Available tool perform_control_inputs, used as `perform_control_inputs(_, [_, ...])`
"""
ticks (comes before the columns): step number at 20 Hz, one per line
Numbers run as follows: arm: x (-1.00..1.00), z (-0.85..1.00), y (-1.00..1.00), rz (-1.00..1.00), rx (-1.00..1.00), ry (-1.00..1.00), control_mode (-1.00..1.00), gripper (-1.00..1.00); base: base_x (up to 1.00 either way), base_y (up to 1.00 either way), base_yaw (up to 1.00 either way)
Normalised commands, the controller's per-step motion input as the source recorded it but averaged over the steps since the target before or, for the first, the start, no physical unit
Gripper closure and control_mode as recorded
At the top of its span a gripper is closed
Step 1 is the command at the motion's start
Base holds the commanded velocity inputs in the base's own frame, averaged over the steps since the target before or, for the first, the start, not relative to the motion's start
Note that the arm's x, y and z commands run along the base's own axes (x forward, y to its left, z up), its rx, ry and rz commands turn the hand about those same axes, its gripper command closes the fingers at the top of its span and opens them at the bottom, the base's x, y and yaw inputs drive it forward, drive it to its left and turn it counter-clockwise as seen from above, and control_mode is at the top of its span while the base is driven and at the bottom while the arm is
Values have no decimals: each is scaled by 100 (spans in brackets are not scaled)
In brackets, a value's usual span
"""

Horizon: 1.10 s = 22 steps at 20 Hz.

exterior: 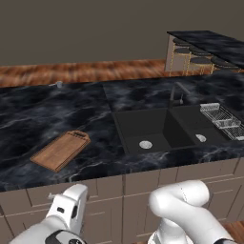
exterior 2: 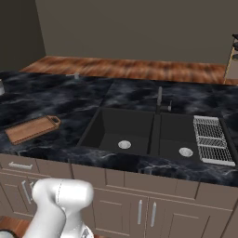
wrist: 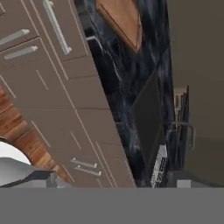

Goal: Open the drawer on the left and place the cutting tools on the cutting board.

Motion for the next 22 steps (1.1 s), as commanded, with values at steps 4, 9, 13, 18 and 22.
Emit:
perform_control_inputs(4, [37, -35, 9, 22, 0, -33, -100, -100, 0, 0, 0])
perform_control_inputs(9, [59, -43, 0, 25, 0, -12, -100, -100, 0, 0, 0])
perform_control_inputs(13, [52, -47, 0, 22, 0, 0, -100, -100, 0, 0, 0])
perform_control_inputs(18, [32, -43, -1, 14, 0, 0, -100, -100, 0, 0, 0])
perform_control_inputs(22, [5, -36, 0, 3, -4, -1, -100, -100, 0, 0, 0])
